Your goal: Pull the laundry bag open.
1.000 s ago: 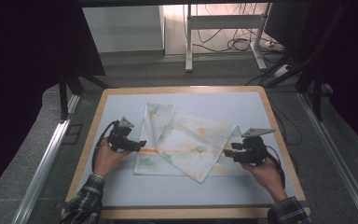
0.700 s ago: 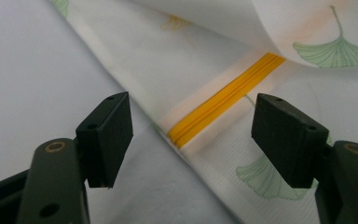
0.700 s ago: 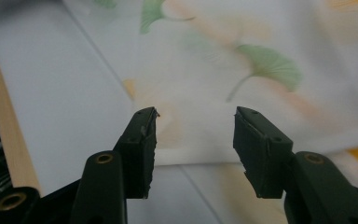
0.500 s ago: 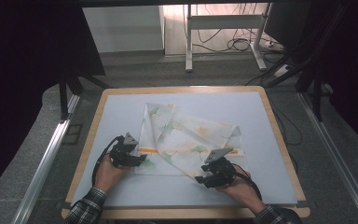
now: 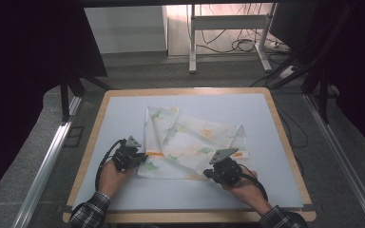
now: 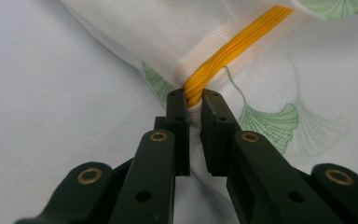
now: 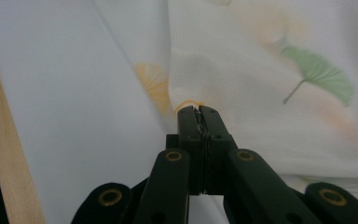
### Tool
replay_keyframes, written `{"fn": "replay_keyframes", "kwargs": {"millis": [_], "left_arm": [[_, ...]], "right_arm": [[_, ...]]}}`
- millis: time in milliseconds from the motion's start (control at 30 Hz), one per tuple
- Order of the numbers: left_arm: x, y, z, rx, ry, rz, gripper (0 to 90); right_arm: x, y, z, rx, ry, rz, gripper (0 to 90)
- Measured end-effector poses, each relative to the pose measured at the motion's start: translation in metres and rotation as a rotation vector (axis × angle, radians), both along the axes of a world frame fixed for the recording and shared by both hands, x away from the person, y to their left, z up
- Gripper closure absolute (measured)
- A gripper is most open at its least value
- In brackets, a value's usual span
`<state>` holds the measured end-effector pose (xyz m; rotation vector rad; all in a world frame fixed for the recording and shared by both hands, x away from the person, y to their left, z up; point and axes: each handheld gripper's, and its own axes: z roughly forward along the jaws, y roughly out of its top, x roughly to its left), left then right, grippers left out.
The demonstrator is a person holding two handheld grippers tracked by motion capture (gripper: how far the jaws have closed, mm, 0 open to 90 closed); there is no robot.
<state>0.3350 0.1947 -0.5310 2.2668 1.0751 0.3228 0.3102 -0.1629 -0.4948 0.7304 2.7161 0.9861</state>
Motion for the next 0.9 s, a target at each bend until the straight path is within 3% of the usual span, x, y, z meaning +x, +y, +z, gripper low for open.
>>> {"fn": "replay_keyframes", "kwargs": {"millis": [133, 267, 300, 333, 567, 733, 767, 800, 900], "left_arm": [[-0.001, 0.001, 0.000, -0.002, 0.006, -0.015, 82.9], [-0.007, 0.001, 0.002, -0.003, 0.009, -0.029, 83.3], [-0.007, 0.001, 0.002, -0.003, 0.009, -0.029, 83.6], [-0.010, 0.002, 0.003, 0.008, 0.011, -0.053, 83.8], [-0.019, 0.004, 0.004, 0.006, 0.024, -0.095, 84.2], [-0.026, 0.006, 0.006, -0.001, 0.024, -0.134, 84.9], [-0.026, 0.006, 0.006, -0.001, 0.024, -0.134, 85.0], [-0.028, 0.007, 0.006, -0.005, 0.026, -0.146, 85.0], [-0.029, 0.010, 0.006, -0.005, 0.030, -0.151, 85.1]], "right_arm": [[0.015, -0.014, 0.019, 0.066, -0.018, -0.061, 88.8], [0.042, -0.028, 0.040, 0.090, -0.063, -0.142, 88.8], [0.042, -0.028, 0.040, 0.090, -0.063, -0.142, 88.8], [0.057, -0.036, 0.051, 0.091, -0.084, -0.189, 88.8], [0.108, -0.057, 0.084, 0.107, -0.144, -0.327, 88.8], [0.139, -0.060, 0.104, 0.127, -0.170, -0.394, 88.8], [0.139, -0.060, 0.104, 0.127, -0.170, -0.394, 88.8], [0.155, -0.059, 0.113, 0.130, -0.188, -0.424, 88.8], [0.179, -0.058, 0.119, 0.122, -0.205, -0.488, 86.3]]}}
